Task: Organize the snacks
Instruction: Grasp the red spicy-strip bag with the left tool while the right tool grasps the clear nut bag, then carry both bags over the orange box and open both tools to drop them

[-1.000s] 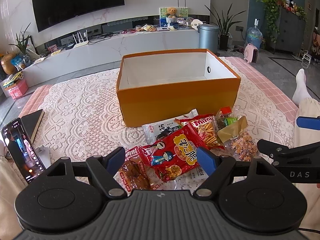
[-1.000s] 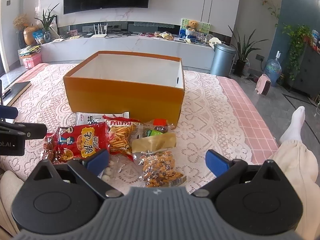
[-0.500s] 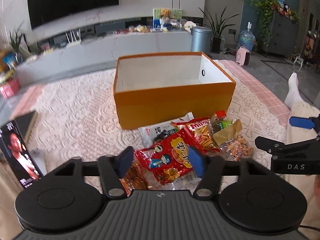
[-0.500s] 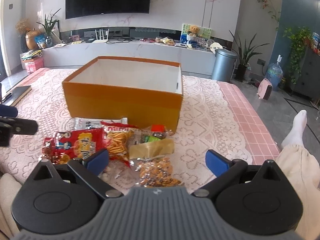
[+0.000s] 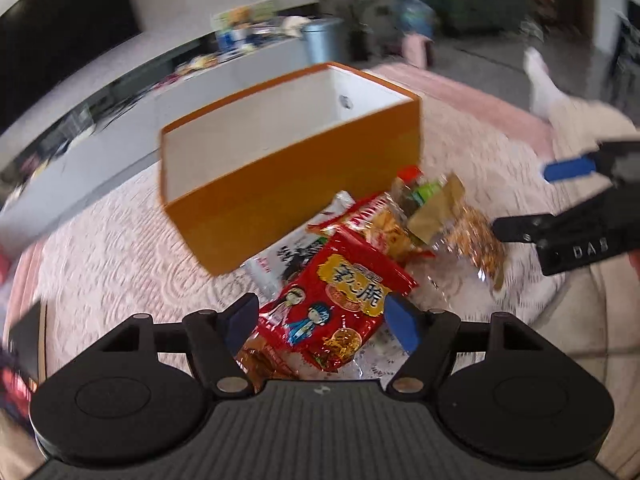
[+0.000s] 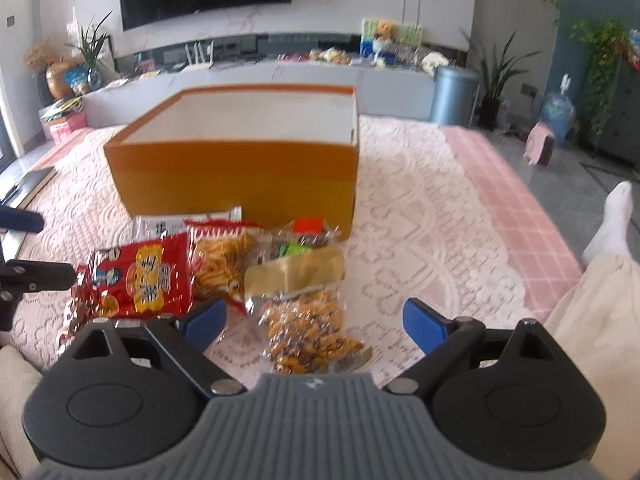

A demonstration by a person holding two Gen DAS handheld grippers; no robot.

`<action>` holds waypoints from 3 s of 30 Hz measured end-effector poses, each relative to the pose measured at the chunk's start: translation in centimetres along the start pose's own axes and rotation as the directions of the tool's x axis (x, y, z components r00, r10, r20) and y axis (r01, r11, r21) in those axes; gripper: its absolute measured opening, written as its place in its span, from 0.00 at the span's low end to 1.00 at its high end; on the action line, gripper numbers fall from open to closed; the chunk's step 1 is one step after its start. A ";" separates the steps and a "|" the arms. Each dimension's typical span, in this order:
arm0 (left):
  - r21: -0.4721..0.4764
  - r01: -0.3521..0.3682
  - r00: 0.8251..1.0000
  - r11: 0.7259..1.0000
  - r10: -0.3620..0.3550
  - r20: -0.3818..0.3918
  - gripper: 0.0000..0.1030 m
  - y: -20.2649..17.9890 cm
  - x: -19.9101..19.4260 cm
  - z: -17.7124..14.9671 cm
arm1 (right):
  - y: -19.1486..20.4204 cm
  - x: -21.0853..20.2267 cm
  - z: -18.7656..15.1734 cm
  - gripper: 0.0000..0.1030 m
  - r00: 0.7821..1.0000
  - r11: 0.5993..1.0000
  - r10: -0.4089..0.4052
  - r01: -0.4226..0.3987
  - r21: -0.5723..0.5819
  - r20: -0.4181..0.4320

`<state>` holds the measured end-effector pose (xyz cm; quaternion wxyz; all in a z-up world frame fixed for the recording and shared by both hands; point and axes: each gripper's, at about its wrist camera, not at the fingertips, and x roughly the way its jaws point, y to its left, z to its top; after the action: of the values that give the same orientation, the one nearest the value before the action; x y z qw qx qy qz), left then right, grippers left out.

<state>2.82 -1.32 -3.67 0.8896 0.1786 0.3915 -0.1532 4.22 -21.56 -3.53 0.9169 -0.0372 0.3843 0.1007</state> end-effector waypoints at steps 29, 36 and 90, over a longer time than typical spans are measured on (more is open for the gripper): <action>0.184 0.221 0.975 0.958 -0.212 -0.066 0.90 2.4 8.5 -0.3 | 0.0 8.7 -1.4 0.96 0.981 0.999 0.040 -0.045 -0.020 -0.190; 0.128 0.257 0.966 0.958 -0.251 -0.065 0.94 2.3 8.9 -0.4 | 0.3 9.6 -1.7 0.96 0.979 0.999 0.018 -0.024 -0.024 -0.201; -0.315 0.048 0.985 0.948 0.008 0.172 0.83 5.2 -0.6 4.5 | 2.0 2.1 6.0 0.82 0.994 0.989 0.085 -0.075 -0.130 0.075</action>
<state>7.49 1.37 0.62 0.9354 0.0149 0.3350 -0.1119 9.40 -18.42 -0.85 0.9227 -0.0759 0.3411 0.1630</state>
